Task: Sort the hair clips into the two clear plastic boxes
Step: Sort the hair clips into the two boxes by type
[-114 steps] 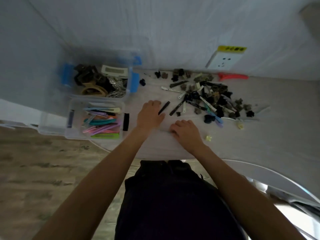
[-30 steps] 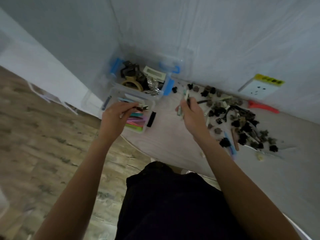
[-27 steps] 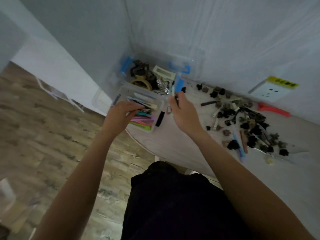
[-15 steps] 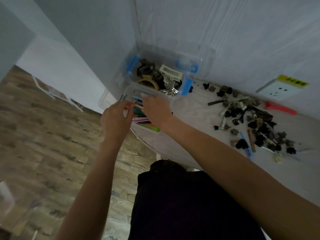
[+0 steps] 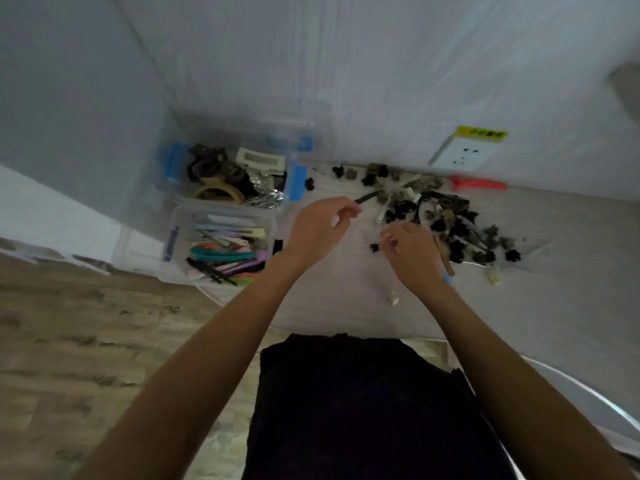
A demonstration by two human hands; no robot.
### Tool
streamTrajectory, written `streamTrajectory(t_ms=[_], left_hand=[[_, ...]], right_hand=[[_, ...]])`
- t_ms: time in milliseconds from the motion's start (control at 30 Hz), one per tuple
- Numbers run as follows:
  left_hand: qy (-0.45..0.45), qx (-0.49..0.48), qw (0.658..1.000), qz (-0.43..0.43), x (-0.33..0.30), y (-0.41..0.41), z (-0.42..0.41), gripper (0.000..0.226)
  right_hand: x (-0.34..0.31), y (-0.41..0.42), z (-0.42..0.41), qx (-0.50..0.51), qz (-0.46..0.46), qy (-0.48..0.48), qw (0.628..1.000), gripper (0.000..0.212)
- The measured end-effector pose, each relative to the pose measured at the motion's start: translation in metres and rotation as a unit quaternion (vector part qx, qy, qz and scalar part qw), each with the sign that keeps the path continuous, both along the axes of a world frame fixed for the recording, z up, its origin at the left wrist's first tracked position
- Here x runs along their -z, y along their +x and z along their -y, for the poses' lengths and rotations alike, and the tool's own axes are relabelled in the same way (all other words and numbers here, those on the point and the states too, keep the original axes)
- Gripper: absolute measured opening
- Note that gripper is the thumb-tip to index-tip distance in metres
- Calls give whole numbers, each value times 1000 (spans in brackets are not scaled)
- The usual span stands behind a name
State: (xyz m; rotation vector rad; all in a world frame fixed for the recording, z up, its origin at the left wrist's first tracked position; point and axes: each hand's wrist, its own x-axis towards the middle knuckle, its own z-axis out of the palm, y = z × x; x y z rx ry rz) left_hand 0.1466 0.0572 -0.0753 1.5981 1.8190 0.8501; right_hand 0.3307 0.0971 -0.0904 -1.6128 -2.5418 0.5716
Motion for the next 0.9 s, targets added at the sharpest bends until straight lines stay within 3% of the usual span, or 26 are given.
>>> streamTrajectory(t_ms=[167,400,500,600,667,900], left_hand=[[-88,46,990,-100,24,18,-65,29],[-136,38,979,-148,42,36,-103,25],[-154,26,977,-146,47,32,-102,18],[-168,13,977,-134,52,26,-87,15],[-171,12,976,-132,55,23,-70,17],[-154,-17,980,-124,57,17,-47,24]], right_hand=[[20,-1,-11,-8,61,24,998,24],[25,6,-24,52,113,0,992,23],[25,20,-26,147,25,-56,987,17],[16,36,-32,253,-131,-147,947,19],[4,48,-38,281,-172,-181,927,21],[0,64,-100,182,-98,-38,978,15]])
